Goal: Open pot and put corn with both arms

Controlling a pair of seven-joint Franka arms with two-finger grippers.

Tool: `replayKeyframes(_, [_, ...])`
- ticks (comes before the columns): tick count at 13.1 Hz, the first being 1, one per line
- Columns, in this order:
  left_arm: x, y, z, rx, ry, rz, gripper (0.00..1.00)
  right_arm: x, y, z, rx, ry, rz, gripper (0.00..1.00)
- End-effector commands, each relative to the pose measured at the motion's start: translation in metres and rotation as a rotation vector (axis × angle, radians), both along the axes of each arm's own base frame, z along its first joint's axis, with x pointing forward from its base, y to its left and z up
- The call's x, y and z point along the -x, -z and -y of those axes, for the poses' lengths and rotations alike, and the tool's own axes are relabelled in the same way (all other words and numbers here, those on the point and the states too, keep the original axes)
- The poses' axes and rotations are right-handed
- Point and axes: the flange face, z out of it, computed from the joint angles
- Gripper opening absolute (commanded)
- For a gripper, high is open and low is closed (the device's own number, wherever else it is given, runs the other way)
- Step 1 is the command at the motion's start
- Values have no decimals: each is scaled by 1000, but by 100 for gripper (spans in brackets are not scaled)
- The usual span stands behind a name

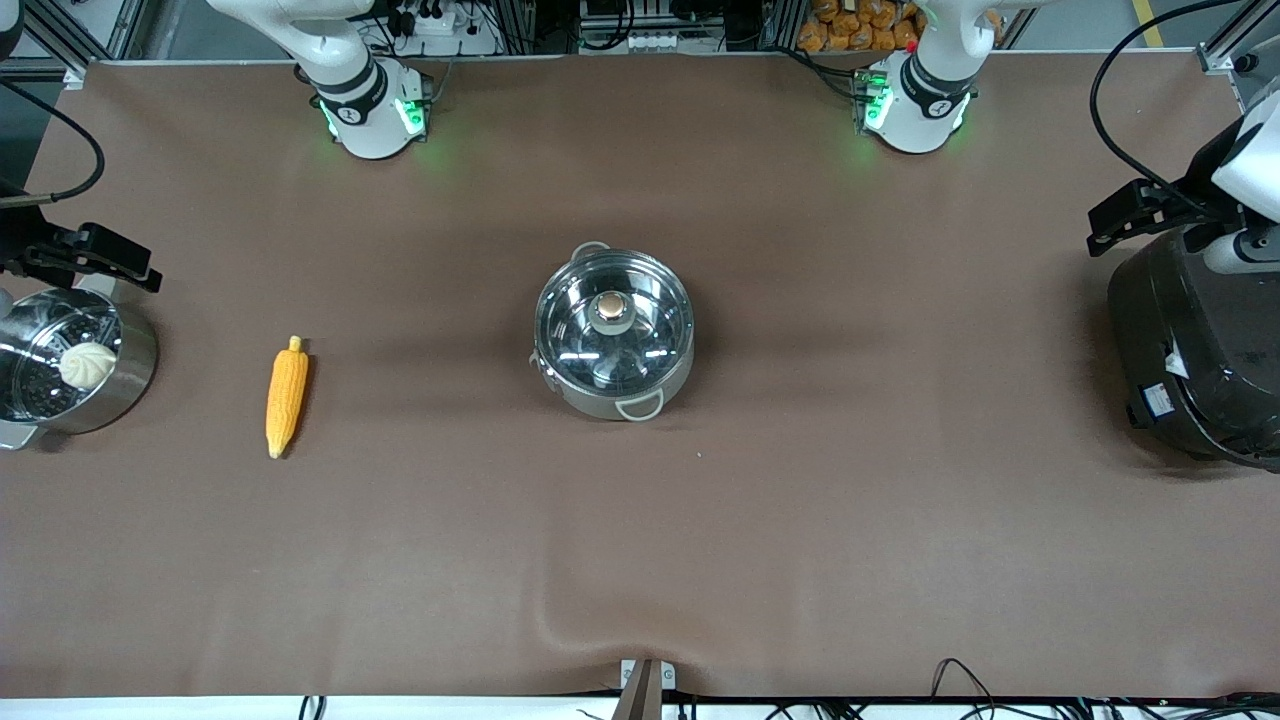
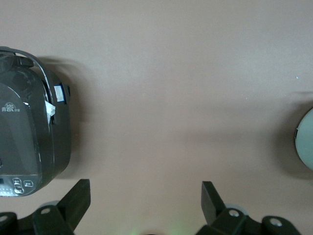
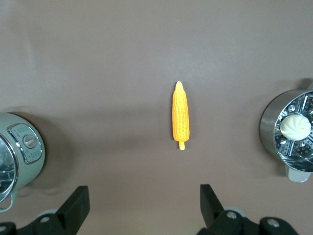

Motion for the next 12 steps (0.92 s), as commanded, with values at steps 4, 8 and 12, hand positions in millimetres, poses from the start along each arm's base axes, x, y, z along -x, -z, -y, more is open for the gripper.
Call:
replayKeyframes(4, [-31,52,158,18,-44,-32,100,-8,22,6,16,-43,30,100])
replayKeyframes(8, [-23,86,273,46,-131,4,100,-25,86,14,28,-94,65,100])
replayKeyframes(12, [5,145,372,27,-227,-40,100,-58,161,29,41,-143,84,100])
